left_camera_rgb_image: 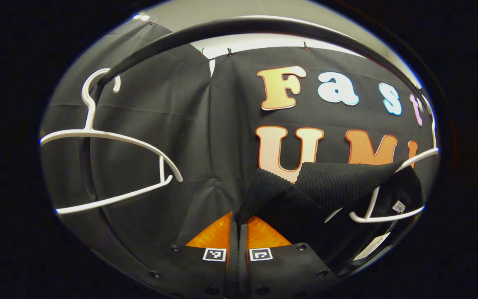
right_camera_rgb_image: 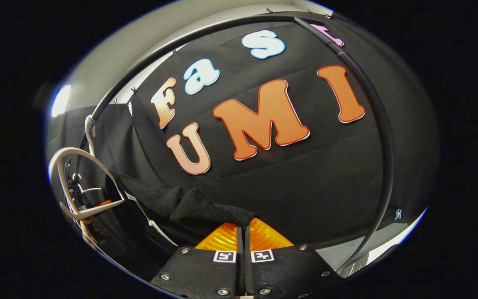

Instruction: Grasp the clothes on the hanger with both hands and then place them into the laundry hamper below.

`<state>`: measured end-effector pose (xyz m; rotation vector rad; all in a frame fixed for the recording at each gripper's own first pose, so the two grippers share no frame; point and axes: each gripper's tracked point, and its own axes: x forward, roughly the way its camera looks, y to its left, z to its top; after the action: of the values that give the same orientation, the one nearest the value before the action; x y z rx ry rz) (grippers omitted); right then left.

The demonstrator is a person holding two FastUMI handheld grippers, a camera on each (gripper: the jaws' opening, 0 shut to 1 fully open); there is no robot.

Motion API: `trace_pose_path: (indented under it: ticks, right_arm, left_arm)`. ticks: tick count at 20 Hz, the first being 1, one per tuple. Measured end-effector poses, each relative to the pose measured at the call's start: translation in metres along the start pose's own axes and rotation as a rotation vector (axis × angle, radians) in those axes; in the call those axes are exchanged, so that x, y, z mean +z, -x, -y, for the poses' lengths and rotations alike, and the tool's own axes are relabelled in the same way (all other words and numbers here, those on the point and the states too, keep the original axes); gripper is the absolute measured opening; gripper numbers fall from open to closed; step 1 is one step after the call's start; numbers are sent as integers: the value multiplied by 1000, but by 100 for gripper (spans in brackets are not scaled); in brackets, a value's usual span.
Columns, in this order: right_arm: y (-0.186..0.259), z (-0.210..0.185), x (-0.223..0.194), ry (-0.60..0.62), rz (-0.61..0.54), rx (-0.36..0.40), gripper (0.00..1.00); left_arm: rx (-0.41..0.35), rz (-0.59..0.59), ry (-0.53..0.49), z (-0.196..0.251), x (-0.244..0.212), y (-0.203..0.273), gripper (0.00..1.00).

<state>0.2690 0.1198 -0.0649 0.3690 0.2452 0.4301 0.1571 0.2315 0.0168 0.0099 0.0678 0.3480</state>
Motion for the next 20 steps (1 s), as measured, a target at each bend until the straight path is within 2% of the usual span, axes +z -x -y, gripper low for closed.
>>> trace_pose_path:
  ticks: [9,11,14,18,20]
  right_arm:
    - [-18,-11,-45,-13,-80,0,0]
    - [-19,-11,-56,-17,-97,2,0]
    - [-13,-8,-72,-17,-128,-5,0]
    - [-8,9,-105,-23,-192,-43,0]
    - [-1,15,-123,-26,-220,-49,0]
  left_arm:
    - [75,-83,-24,-39,-44,13,6]
    - [75,-97,-13,-43,-55,19,6]
    - [73,-112,-50,-41,-68,29,6]
    - [99,-177,-26,-50,-103,40,6]
    - [82,-195,-5,-47,-113,51,6]
